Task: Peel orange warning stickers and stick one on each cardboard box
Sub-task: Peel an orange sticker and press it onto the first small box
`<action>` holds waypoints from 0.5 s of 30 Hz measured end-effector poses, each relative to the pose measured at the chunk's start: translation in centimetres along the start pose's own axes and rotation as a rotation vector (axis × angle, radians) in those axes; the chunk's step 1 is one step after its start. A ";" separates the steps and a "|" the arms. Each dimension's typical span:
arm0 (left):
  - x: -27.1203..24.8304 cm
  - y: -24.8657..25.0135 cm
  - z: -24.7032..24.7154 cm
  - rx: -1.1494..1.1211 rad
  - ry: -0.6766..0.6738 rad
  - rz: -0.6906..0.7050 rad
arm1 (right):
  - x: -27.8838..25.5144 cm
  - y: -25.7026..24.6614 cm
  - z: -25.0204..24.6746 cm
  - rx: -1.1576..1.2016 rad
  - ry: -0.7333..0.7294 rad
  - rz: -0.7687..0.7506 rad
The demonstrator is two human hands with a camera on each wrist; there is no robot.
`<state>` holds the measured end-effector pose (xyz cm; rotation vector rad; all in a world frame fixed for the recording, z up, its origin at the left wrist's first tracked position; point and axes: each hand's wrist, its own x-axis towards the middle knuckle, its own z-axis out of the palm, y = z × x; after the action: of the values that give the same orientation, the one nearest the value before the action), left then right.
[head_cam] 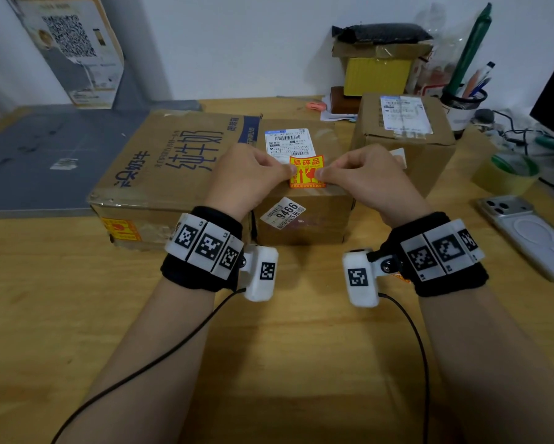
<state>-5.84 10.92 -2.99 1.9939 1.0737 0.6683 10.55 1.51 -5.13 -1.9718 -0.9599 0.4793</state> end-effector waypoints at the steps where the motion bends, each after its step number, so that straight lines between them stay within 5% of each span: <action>1: 0.0 0.0 0.0 0.002 0.002 0.001 | -0.1 0.0 0.0 0.000 0.000 -0.002; 15: 0.2 -0.3 0.1 -0.025 0.046 0.006 | -1.4 -1.0 0.0 -0.049 0.029 -0.021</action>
<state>-5.84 11.14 -3.29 1.9692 1.0820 0.7302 9.23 0.75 -4.34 -2.0053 -0.9810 0.4181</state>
